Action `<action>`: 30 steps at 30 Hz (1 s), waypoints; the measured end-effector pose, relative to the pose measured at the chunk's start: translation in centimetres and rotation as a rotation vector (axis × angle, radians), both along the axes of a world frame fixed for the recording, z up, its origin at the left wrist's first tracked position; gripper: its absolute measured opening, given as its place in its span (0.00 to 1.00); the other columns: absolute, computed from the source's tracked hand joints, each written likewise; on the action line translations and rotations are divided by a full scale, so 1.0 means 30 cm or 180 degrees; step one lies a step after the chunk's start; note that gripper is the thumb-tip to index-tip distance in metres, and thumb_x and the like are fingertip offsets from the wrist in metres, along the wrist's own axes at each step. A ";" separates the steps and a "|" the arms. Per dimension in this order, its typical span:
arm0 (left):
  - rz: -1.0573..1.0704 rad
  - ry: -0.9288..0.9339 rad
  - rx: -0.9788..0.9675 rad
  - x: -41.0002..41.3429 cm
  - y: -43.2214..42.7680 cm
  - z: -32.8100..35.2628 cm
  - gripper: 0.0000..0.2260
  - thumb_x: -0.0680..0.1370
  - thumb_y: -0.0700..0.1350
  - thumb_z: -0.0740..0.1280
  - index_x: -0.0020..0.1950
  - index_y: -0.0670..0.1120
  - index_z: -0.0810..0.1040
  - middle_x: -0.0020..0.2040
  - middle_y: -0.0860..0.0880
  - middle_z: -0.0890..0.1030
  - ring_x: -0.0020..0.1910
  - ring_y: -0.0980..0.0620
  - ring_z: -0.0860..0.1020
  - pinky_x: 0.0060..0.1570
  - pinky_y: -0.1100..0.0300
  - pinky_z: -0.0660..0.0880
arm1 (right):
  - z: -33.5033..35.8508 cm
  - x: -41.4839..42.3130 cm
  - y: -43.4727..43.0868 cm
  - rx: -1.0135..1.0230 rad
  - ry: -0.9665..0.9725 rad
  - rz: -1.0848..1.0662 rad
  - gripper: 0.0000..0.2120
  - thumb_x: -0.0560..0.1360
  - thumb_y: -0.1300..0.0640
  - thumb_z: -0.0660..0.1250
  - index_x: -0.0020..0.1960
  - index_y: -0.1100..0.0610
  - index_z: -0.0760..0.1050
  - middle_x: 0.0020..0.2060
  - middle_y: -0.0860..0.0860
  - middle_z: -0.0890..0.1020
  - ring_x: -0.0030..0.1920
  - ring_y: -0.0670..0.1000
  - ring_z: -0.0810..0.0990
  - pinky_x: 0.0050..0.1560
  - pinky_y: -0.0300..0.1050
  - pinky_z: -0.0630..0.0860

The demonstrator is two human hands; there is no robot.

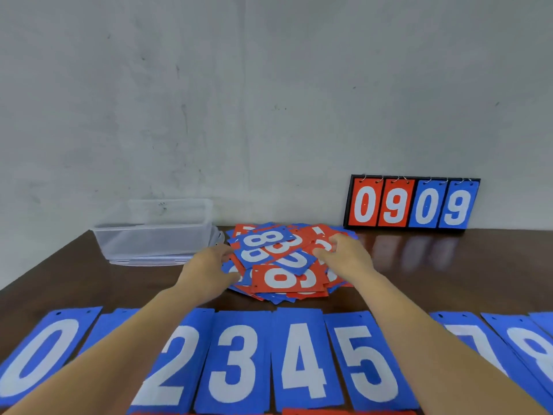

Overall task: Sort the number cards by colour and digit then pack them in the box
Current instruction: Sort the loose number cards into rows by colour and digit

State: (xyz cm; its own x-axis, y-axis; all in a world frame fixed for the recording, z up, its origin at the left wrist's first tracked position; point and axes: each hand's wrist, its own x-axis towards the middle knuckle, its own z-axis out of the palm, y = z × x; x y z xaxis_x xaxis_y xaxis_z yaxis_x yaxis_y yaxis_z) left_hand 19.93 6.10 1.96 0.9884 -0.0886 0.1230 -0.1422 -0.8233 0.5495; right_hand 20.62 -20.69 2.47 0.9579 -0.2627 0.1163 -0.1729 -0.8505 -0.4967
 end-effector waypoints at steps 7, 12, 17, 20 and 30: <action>-0.0027 0.0031 -0.0142 0.111 0.013 -0.070 0.27 0.74 0.49 0.72 0.71 0.51 0.68 0.66 0.51 0.76 0.63 0.53 0.75 0.59 0.56 0.77 | -0.056 0.233 0.117 -0.0017 0.0237 -0.0129 0.36 0.67 0.25 0.61 0.60 0.54 0.72 0.58 0.55 0.76 0.59 0.56 0.73 0.59 0.53 0.72; -0.0070 0.0040 -0.0265 0.156 0.022 -0.113 0.26 0.75 0.51 0.72 0.71 0.53 0.68 0.65 0.54 0.76 0.63 0.56 0.75 0.57 0.61 0.76 | -0.091 0.381 0.166 0.0011 0.0342 -0.0375 0.51 0.66 0.23 0.59 0.74 0.59 0.59 0.72 0.58 0.65 0.72 0.59 0.62 0.71 0.54 0.61; -0.0090 0.0006 -0.0253 0.169 0.036 -0.127 0.25 0.75 0.51 0.71 0.70 0.54 0.68 0.63 0.56 0.76 0.61 0.57 0.75 0.57 0.61 0.76 | -0.146 0.440 0.187 -0.0385 0.0354 -0.0570 0.48 0.70 0.28 0.62 0.76 0.60 0.54 0.73 0.59 0.62 0.72 0.60 0.60 0.72 0.55 0.58; -0.0091 0.0021 -0.0227 0.168 0.040 -0.126 0.24 0.75 0.50 0.71 0.70 0.53 0.69 0.63 0.55 0.76 0.60 0.57 0.75 0.59 0.60 0.76 | -0.137 0.439 0.176 -0.0313 0.0226 -0.0660 0.41 0.70 0.33 0.68 0.71 0.58 0.61 0.69 0.58 0.65 0.69 0.58 0.63 0.67 0.52 0.62; -0.0135 -0.0019 -0.0379 0.154 0.014 -0.063 0.25 0.75 0.48 0.72 0.70 0.50 0.70 0.62 0.53 0.78 0.58 0.57 0.76 0.55 0.62 0.76 | -0.054 0.361 0.053 0.1323 -0.0947 -0.0062 0.10 0.72 0.67 0.67 0.50 0.59 0.70 0.41 0.50 0.75 0.44 0.54 0.75 0.43 0.48 0.74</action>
